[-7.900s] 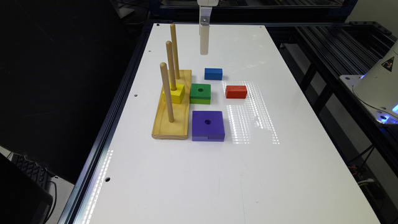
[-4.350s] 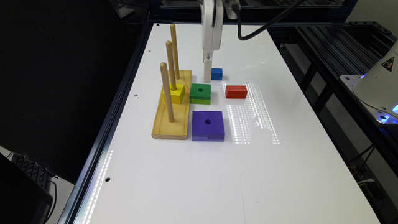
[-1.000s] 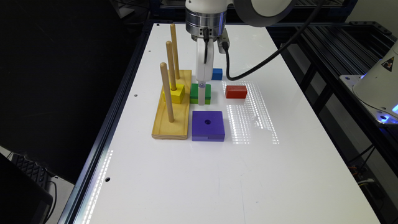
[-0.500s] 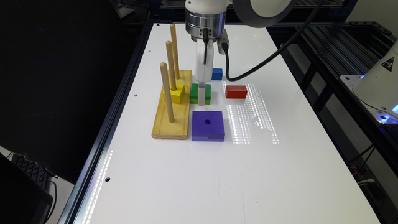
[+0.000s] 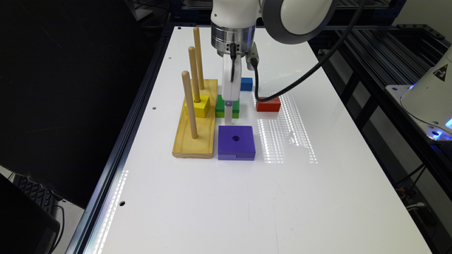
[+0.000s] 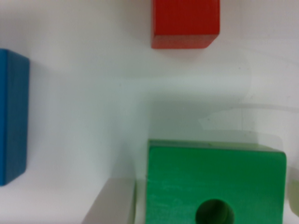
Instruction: Pick up green block.
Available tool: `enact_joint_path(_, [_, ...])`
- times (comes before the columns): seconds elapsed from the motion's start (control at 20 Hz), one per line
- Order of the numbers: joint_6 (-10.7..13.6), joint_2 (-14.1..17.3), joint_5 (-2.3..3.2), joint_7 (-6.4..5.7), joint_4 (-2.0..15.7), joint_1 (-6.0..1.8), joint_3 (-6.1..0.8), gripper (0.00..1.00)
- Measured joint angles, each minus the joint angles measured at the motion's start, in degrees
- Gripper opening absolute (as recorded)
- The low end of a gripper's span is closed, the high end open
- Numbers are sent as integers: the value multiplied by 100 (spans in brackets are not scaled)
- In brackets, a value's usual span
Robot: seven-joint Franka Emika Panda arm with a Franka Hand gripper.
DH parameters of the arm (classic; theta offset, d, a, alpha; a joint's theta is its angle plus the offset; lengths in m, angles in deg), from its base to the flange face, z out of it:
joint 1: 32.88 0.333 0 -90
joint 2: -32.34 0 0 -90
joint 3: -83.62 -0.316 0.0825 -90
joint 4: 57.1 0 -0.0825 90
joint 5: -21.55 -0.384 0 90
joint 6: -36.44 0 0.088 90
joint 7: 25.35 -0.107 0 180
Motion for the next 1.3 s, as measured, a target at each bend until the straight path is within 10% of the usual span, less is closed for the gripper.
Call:
enact_joint_path(1.1, [-1, 132, 0, 0, 210, 6, -7, 100])
enact_joint_path(1.15, [-1, 130, 0, 1, 208, 6, -8, 0])
enact_joint_path(1.3, [-1, 130, 0, 1, 208, 6, -8, 0])
